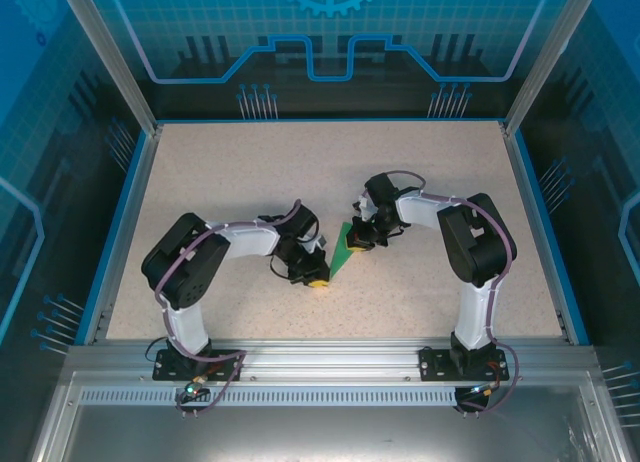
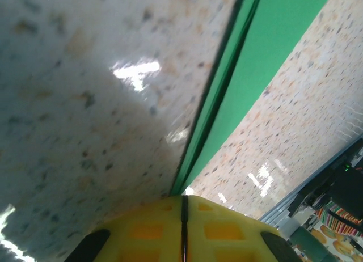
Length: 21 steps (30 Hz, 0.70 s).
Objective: Fold a paper plane with a square sheet of paper (fold left side to right side)
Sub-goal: Fold the wing for the fifth time at the center of the table, then pick up the paper plane at the center of the table.
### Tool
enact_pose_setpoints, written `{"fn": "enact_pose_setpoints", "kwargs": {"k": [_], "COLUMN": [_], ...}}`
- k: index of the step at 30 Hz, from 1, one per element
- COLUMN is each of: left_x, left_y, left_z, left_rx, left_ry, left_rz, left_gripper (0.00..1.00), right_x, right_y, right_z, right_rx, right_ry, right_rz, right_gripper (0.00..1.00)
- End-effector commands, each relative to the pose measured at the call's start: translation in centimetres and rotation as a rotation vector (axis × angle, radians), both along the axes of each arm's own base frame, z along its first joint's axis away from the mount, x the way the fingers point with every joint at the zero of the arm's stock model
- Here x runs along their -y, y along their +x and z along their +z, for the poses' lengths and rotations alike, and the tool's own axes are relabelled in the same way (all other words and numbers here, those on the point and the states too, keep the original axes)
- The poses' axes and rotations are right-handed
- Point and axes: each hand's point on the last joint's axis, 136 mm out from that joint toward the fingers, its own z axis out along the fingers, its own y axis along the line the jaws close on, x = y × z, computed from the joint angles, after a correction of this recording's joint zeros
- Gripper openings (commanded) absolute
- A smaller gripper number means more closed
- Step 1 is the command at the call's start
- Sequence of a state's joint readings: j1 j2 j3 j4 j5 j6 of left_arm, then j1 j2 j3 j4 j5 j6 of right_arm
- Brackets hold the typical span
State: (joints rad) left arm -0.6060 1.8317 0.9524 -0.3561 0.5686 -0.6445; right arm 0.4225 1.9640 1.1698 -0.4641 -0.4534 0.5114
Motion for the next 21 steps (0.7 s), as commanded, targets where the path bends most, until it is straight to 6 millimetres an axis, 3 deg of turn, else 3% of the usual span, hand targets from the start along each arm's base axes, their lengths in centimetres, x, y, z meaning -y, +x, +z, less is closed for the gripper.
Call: {"fn": "enact_pose_setpoints", "kwargs": {"k": [1, 4, 7, 12, 17, 21], "left_x": [-2.1, -2.4, -2.6, -2.8, -3.6, -4.6], "left_y": [-2.6, -2.5, -1.3, 1.3, 4.1, 6.1], "left_z": [-0.8, -0.2, 1.3, 4.8, 7.5, 9.1], "left_rx": [-0.068, -0.055, 0.009, 0.173, 0.334, 0.446], "left_ry": [0.065, 0.047, 0.011, -0.019, -0.012, 0.018], "left_rz": [-0.012, 0.008, 0.037, 0.074, 0.156, 0.228], "left_gripper": [0.08, 0.08, 0.09, 0.14, 0.18, 0.25], "right_x": [3.3, 3.0, 2.6, 4.0, 5.5, 4.1], "right_y": [-1.7, -0.6, 1.0, 2.6, 1.4, -0.4], "right_z": [-3.3, -2.0, 0.7, 5.5, 7.6, 7.3], "right_rx": [-0.065, -0.014, 0.085, 0.238, 0.276, 0.243], "right_ry": [-0.190, -0.167, -0.146, -0.203, -0.292, -0.284], "right_rz": [-0.010, -0.018, -0.027, -0.075, -0.134, -0.161], "right_gripper": [0.00, 0.01, 0.04, 0.23, 0.44, 0.61]}}
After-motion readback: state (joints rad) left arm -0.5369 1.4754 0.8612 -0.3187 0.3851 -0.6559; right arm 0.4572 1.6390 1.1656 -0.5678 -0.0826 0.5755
